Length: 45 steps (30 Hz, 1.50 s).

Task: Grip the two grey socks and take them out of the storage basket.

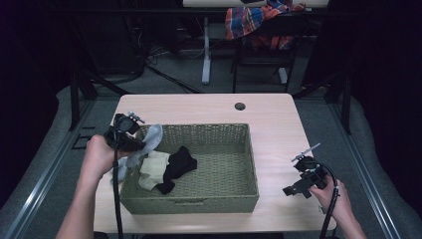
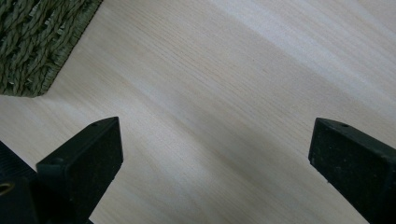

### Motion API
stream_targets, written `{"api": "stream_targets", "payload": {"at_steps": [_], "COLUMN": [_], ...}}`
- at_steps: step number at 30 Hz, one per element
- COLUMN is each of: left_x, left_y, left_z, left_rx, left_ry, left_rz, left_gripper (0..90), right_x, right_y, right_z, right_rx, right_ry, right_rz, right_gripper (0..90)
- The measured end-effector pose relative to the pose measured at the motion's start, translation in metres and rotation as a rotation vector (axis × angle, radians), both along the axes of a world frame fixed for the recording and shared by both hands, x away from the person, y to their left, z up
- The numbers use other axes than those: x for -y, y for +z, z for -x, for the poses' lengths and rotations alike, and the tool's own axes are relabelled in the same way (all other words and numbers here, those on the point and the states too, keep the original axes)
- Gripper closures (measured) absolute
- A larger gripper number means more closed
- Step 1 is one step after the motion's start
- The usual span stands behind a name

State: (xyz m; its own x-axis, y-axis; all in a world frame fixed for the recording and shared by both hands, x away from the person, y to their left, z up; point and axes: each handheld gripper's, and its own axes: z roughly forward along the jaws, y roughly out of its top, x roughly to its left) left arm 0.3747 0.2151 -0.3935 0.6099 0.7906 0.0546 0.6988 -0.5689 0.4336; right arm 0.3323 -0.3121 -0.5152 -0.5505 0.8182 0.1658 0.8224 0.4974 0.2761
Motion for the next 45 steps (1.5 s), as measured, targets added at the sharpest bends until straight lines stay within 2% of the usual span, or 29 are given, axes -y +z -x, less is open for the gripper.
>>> {"api": "stream_targets", "payload": {"at_steps": [2,3,5,6,10,14,15,18,20,23,24,28,29,30,31,33,34,35,36,37,38,44,45], "left_x": [-0.006,-0.009,-0.013,-0.015,-0.022,-0.032,-0.034,-0.042,-0.046,-0.055,-0.060,-0.079,-0.083,-0.086,-0.089,-0.093,-0.094,-0.095,-0.096,-0.097,-0.098,-0.104,-0.105], "left_y": [0.002,0.003,0.004,0.005,0.006,0.005,0.004,0.002,0.001,0.001,0.000,-0.008,-0.010,-0.011,-0.014,-0.017,-0.019,-0.020,-0.022,-0.023,-0.025,-0.035,-0.037], "left_z": [0.000,0.001,0.001,0.002,0.002,0.001,0.001,0.000,-0.001,-0.001,-0.001,-0.004,-0.005,-0.006,-0.007,-0.008,-0.008,-0.008,-0.008,-0.008,-0.008,-0.012,-0.012], "left_rx": [0.002,0.008,0.009,0.013,0.019,0.014,0.018,0.012,0.016,0.018,0.018,-0.009,-0.007,-0.009,-0.014,-0.017,-0.021,-0.026,-0.022,-0.026,-0.024,-0.048,-0.051], "left_ry": [0.012,0.020,0.028,0.033,0.056,0.087,0.093,0.122,0.149,0.170,0.181,0.229,0.241,0.246,0.258,0.274,0.277,0.285,0.297,0.300,0.307,0.321,0.330], "left_rz": [0.002,0.003,0.003,0.003,-0.006,-0.012,-0.011,-0.021,-0.055,-0.046,-0.024,0.002,0.005,0.014,0.018,0.013,0.014,0.009,0.002,-0.002,-0.006,-0.007,-0.006], "left_gripper": [85.3,85.3,85.3,85.3,85.3,85.3,85.3,85.3,85.3,85.2,85.3,85.3,85.3,85.3,85.3,85.3,85.3,85.3,85.3,85.3,85.3,85.3,85.3], "right_x": [0.000,0.003,0.000,0.000,0.000,0.001,0.000,0.000,0.000,0.000,0.000,-0.001,-0.001,0.000,-0.001,-0.001,-0.002,-0.001,-0.002,-0.002,-0.002,-0.002,-0.002], "right_y": [-0.001,0.003,-0.001,0.000,-0.001,0.000,0.000,0.001,0.001,0.000,0.001,0.001,0.000,0.000,-0.001,-0.002,-0.003,-0.001,0.000,0.001,0.001,0.001,0.001], "right_z": [-0.001,-0.004,0.000,-0.001,-0.001,0.000,0.000,0.000,-0.001,-0.001,-0.001,-0.001,0.000,-0.002,-0.003,-0.003,-0.001,-0.002,-0.002,-0.001,-0.001,-0.002,-0.002], "right_rx": [-0.003,-0.033,0.001,-0.004,-0.005,0.002,-0.001,0.009,0.008,0.005,0.004,0.008,0.011,-0.005,0.000,-0.008,0.007,0.002,0.003,0.007,0.000,0.010,0.006], "right_ry": [0.007,0.066,-0.002,0.015,0.012,0.010,-0.001,0.014,0.013,0.016,0.014,0.009,-0.002,0.015,0.014,0.012,-0.009,0.012,0.011,0.014,0.014,0.022,0.021], "right_rz": [0.001,0.051,-0.003,0.019,0.006,0.017,0.002,0.028,0.029,0.030,0.030,0.036,0.017,0.024,0.015,0.010,-0.009,0.015,0.011,0.029,0.013,0.023,0.013], "right_gripper": [2.8,2.8,2.8,2.8,2.8,2.8,2.8,2.8,2.8,2.8,2.8,2.8,2.8,2.9,2.8,2.8,2.8,2.8,2.9,2.9,2.9,2.9,2.9]}}
